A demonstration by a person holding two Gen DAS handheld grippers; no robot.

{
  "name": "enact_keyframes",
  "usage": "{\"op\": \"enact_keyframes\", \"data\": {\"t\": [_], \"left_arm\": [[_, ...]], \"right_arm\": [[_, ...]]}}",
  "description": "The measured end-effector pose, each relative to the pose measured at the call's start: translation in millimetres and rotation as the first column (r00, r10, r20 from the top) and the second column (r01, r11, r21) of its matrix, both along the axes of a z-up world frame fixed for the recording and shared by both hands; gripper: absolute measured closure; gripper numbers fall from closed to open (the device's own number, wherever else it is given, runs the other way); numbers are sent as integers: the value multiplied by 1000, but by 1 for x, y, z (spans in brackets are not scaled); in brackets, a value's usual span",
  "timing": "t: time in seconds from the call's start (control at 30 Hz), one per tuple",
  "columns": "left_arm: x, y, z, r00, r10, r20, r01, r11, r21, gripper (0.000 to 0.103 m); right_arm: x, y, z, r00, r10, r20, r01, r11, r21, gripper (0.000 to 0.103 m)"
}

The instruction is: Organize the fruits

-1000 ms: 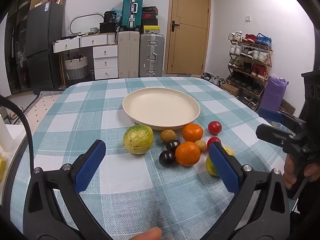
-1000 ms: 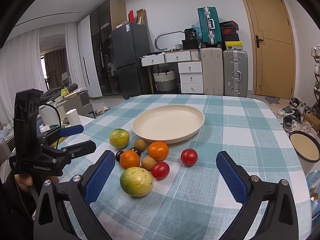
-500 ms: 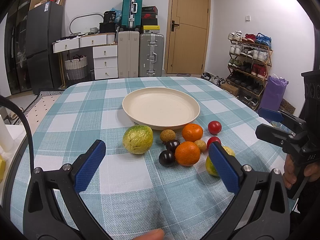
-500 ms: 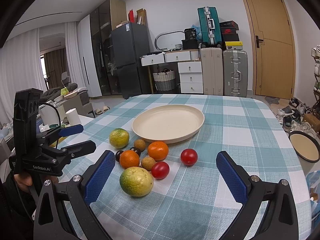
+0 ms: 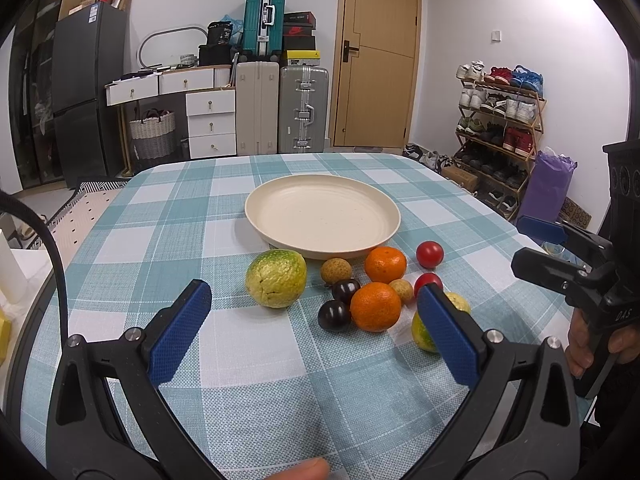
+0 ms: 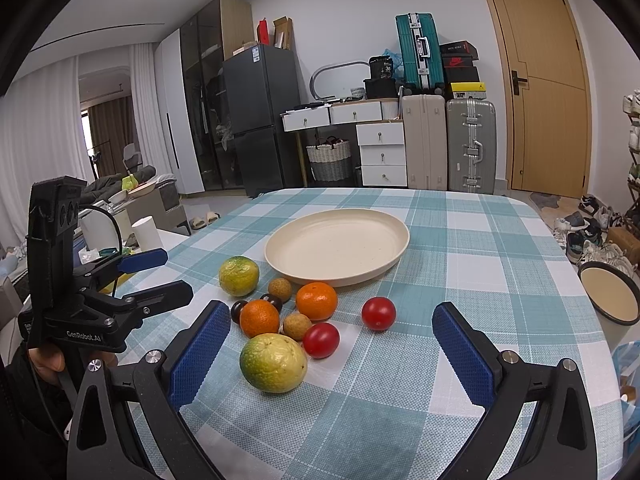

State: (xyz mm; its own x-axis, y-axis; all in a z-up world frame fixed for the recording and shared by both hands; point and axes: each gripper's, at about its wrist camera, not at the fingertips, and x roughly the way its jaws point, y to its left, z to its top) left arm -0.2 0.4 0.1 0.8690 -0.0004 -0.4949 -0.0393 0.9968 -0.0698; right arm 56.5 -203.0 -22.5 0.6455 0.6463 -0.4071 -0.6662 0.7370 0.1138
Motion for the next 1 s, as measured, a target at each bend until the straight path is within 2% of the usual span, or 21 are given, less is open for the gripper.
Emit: {"op": "enact_keyframes", "data": {"t": [1.0], "left_arm": [[0, 0, 0, 1000, -2, -4, 2, 1000, 0, 0]], "right_arm": [[1, 0, -4, 1000, -13, -1, 13, 1000, -13, 0]]}}
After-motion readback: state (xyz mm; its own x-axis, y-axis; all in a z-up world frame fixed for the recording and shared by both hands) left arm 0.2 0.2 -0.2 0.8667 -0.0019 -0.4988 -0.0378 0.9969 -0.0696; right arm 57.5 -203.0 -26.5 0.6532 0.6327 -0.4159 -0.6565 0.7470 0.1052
